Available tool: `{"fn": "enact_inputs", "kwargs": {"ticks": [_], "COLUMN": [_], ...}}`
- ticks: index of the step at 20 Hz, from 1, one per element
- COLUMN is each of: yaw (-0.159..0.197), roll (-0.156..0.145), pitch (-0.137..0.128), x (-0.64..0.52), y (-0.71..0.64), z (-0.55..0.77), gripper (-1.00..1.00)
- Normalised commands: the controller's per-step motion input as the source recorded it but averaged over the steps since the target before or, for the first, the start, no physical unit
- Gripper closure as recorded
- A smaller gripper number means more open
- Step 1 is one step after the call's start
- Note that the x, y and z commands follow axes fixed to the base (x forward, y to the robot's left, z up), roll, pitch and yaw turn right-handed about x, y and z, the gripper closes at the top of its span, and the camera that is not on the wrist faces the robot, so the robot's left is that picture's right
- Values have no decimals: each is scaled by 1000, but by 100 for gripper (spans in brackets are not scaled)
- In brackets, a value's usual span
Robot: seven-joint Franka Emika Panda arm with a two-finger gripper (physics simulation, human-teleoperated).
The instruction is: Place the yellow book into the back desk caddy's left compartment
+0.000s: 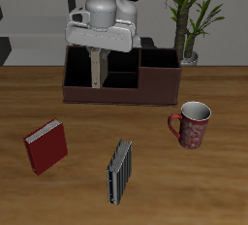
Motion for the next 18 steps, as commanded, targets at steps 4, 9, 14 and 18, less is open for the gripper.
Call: {"fn": "enact_inputs", "kwargs": {"ticks": [4, 9, 14, 18], "yaw": [71, 55, 48, 38], "roll": [14, -5, -31, -39], "pitch": [-25, 1, -16, -7], "x": [-331, -316, -385, -382], "y": [63, -16, -73, -144], "z": [230, 104, 158, 82], "gripper": [100, 100, 100, 100]}}
